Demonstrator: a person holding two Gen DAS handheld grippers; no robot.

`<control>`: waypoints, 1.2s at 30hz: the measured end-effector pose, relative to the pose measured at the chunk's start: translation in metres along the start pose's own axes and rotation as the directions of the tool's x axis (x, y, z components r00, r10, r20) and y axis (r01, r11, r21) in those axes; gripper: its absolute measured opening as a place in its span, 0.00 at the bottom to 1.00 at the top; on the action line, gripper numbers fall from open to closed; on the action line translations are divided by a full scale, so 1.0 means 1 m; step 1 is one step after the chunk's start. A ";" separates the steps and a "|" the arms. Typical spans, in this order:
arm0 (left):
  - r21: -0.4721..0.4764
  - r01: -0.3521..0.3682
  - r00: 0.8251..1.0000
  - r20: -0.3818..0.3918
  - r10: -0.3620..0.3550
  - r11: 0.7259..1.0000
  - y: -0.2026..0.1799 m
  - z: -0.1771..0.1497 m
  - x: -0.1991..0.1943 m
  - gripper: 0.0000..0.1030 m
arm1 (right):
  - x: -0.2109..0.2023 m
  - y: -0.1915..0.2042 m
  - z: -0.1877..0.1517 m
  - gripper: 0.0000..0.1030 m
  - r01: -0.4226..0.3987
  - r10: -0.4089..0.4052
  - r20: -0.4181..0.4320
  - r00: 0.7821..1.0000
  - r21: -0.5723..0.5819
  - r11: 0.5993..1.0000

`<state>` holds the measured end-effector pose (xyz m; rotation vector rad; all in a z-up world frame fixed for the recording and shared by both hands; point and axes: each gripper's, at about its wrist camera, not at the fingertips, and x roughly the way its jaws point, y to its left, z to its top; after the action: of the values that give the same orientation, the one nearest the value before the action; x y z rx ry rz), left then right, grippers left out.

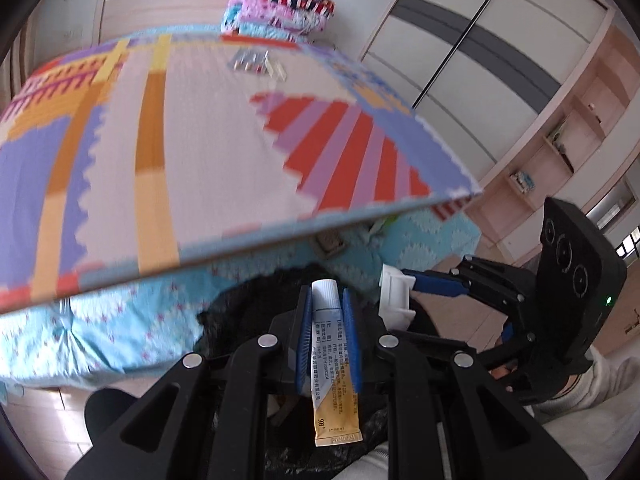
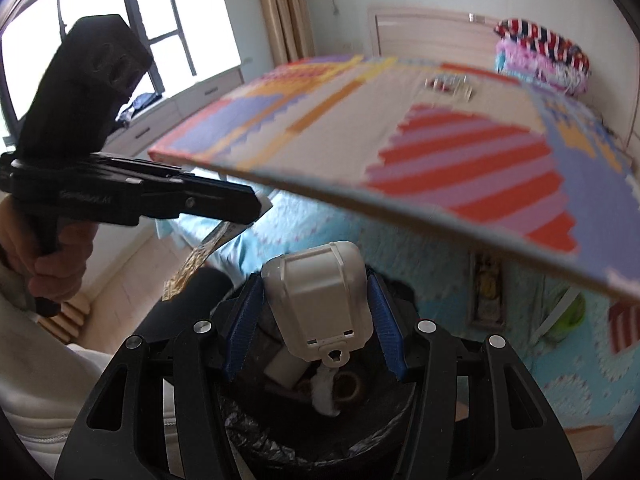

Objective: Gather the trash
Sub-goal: 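Lower the held tube and white box into the black trash bag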

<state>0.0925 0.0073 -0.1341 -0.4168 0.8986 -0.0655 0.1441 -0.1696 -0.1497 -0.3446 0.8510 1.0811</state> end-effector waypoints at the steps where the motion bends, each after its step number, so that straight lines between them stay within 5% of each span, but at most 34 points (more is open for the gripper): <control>1: -0.008 -0.003 1.000 -0.018 0.003 1.000 0.003 -0.005 0.005 0.15 | 0.005 0.001 -0.003 0.52 -0.009 0.009 -0.016 1.000 0.005 1.000; 18: -0.051 -0.061 0.968 -0.248 0.047 0.997 0.030 -0.052 0.098 0.15 | 0.082 -0.003 -0.053 0.52 -0.020 0.036 -0.246 0.969 0.067 0.998; 27: -0.069 -0.093 0.949 -0.308 0.068 0.993 0.036 -0.066 0.116 0.15 | 0.099 -0.003 -0.062 0.52 -0.034 0.056 -0.304 0.951 0.078 0.996; 36: -0.090 -0.095 0.949 -0.309 0.063 0.991 0.040 -0.062 0.111 0.15 | 0.100 -0.002 -0.064 0.52 -0.050 0.074 -0.311 0.948 0.087 0.995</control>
<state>0.1098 -0.0016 -0.2660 -0.4747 1.2276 -0.0089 0.1378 -0.1477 -0.2663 -0.4339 1.1917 1.0631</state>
